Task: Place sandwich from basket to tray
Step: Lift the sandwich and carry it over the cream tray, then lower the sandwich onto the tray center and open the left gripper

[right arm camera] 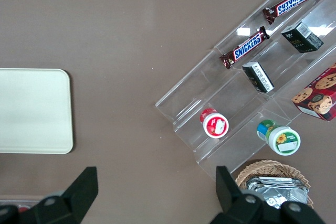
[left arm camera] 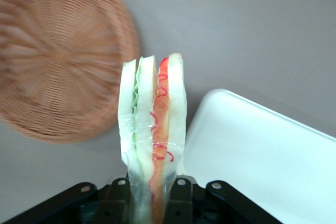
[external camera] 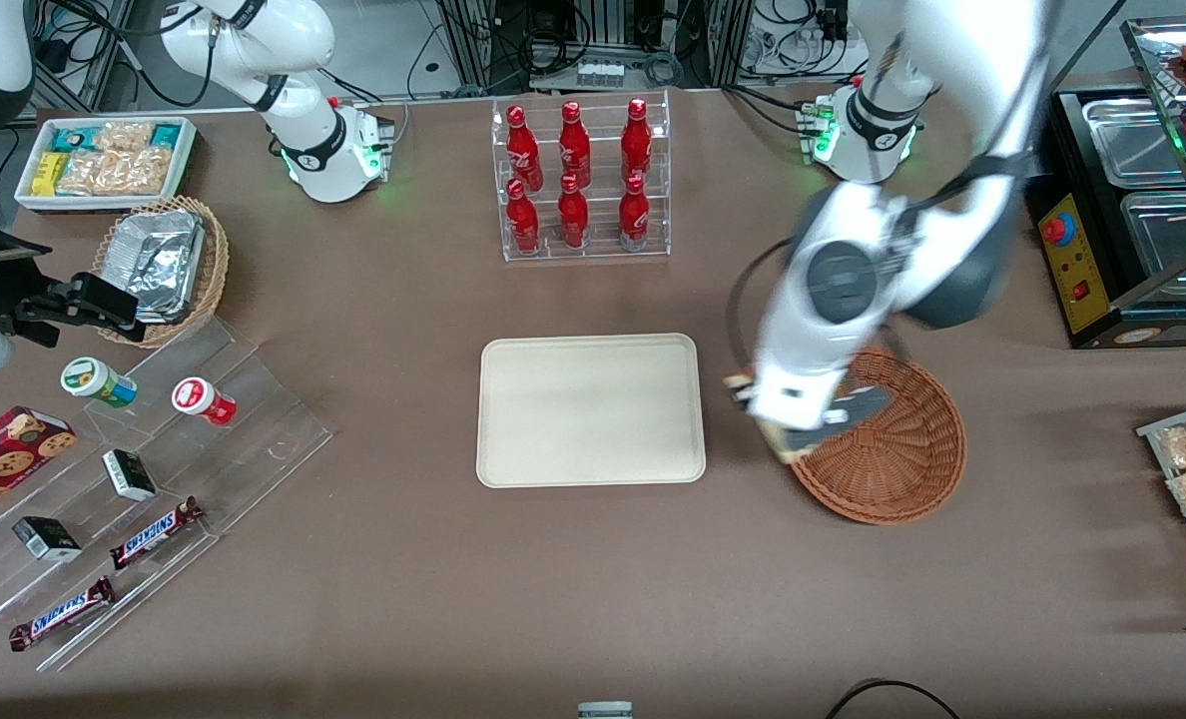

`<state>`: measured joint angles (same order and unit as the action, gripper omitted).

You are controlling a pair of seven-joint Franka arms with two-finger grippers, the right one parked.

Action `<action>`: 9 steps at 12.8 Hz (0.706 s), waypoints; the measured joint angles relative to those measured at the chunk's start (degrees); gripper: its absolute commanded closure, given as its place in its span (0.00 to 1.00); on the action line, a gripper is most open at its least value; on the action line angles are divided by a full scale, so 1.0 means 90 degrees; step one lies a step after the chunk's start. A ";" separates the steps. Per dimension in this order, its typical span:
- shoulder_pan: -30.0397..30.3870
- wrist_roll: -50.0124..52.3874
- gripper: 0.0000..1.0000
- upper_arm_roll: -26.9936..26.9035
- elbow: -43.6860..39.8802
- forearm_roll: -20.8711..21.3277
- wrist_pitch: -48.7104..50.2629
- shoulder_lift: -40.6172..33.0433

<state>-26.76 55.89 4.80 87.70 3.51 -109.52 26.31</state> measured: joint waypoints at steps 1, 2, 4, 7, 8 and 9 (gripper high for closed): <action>-0.0313 0.0082 1.00 0.0003 -0.0412 0.0000 -0.0022 0.0471; -0.0580 0.0097 1.00 0.0002 -0.0743 0.0000 -0.0060 0.0864; -0.0990 0.0089 1.00 -0.0002 -0.1130 0.0005 -0.0313 0.1367; -0.1437 0.0050 1.00 -0.0003 -0.1232 0.0163 -0.0679 0.1721; -0.1539 -0.0052 1.00 -0.0003 -0.1240 0.0181 -0.0742 0.1828; -0.1618 -0.0212 1.00 -0.0004 -0.1264 0.0183 -0.0804 0.1937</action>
<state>-41.32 53.98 4.76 76.32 5.16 -116.76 43.74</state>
